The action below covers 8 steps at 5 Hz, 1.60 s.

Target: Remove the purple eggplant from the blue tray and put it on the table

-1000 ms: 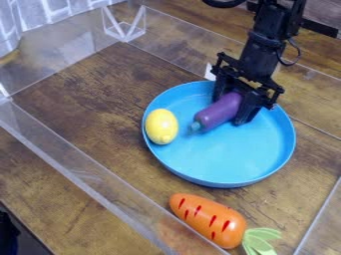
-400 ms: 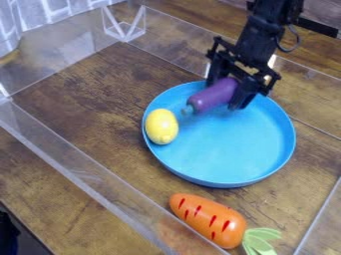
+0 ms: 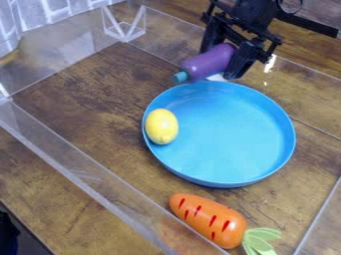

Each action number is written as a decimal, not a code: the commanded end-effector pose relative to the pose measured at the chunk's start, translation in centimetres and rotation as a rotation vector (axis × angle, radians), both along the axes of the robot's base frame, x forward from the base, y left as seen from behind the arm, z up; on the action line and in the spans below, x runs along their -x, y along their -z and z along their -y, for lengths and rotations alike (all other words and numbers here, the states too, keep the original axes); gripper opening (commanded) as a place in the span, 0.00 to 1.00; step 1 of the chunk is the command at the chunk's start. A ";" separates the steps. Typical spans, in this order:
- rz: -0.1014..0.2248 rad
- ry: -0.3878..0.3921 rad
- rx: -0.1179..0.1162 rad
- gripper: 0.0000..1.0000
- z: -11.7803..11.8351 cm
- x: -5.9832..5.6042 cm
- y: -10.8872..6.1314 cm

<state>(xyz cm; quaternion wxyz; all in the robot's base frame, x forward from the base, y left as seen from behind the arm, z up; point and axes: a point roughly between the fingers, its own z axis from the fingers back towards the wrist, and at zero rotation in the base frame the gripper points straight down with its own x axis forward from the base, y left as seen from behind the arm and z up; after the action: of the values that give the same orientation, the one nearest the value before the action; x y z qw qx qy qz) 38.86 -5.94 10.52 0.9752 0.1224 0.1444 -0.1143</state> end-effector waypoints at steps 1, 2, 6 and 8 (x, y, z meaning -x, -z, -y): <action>0.116 -0.051 0.000 0.00 -1.5 0.9 -5.6; 0.111 -0.061 -0.013 0.00 -1.7 2.0 -6.1; 0.086 -0.172 -0.048 0.00 -6.3 6.7 -5.0; 0.057 -0.192 -0.061 0.00 -7.7 8.3 -2.7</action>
<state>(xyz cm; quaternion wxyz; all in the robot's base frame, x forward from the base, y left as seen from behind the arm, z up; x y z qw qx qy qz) 30.46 1.15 10.76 0.9747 0.1420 0.1700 -0.0292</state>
